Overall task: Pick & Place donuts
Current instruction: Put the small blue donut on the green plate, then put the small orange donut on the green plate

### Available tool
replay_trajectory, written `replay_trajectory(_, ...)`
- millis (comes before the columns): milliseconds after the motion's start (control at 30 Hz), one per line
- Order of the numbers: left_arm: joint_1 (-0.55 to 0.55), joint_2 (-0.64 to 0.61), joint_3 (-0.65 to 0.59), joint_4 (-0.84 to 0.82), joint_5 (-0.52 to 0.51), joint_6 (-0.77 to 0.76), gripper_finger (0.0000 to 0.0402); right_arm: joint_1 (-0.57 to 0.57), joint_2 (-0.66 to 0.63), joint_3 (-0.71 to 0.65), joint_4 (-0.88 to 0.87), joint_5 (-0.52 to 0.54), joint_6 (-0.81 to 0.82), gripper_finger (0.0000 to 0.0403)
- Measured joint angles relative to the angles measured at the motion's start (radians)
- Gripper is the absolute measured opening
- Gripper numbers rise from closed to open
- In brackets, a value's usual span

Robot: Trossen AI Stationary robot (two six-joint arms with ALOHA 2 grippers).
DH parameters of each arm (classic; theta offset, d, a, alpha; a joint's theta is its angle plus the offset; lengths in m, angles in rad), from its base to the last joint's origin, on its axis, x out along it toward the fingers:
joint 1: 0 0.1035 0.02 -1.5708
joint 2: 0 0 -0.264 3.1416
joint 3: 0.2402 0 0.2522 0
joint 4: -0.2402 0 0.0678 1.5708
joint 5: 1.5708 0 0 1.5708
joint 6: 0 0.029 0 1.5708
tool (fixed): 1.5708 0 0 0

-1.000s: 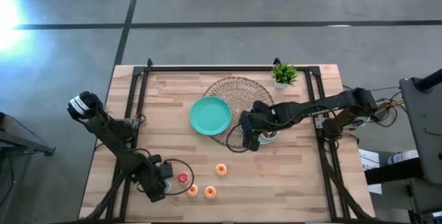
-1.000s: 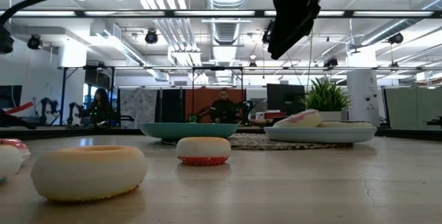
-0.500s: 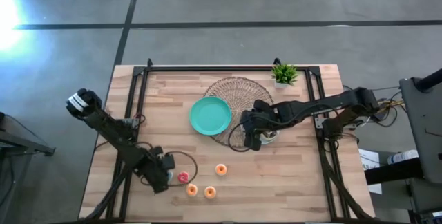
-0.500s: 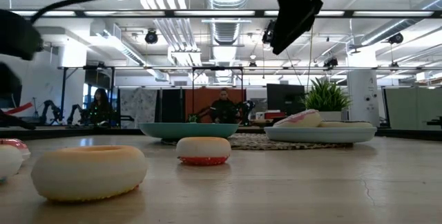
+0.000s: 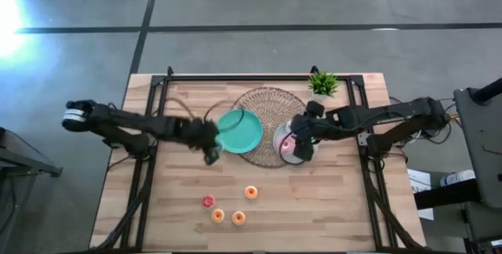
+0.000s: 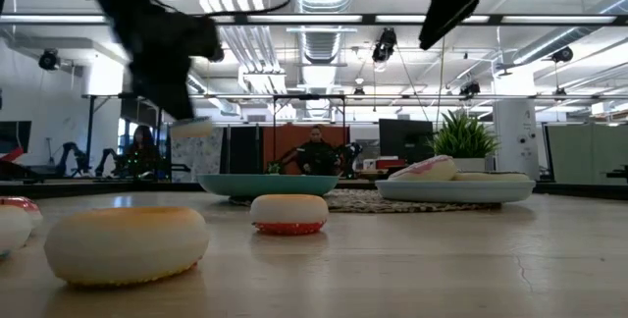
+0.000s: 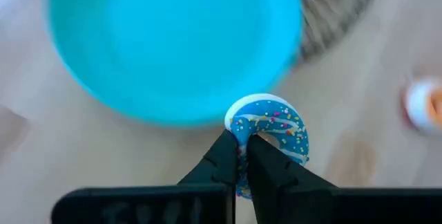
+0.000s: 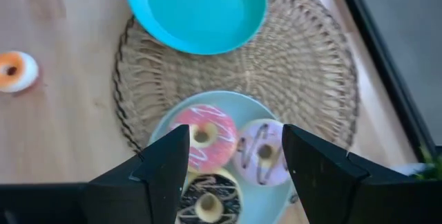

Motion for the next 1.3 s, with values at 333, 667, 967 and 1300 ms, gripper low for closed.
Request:
replay_trajectory(333, 0.265, 0.180, 0.150, 0.021, 0.030, 0.206, 0.0000, -0.092, -0.145, -0.145, 0.055, 0.009, -0.045, 0.0224)
replay_trajectory(667, 0.283, 0.337, 0.160, -0.013, 0.186, 0.305, 0.0001, -0.120, -0.205, -0.237, 0.143, 0.016, 0.030, 0.0224)
replay_trajectory(967, 0.281, 0.296, 0.158, -0.028, 0.189, 0.334, 0.0087, -0.121, -0.183, -0.240, 0.190, 0.034, 0.062, 0.0224)
replay_trajectory(1300, 0.259, 0.121, 0.159, -0.136, 0.315, 0.395, 0.0144, -0.124, -0.170, -0.239, 0.211, 0.035, 0.061, 0.0224)
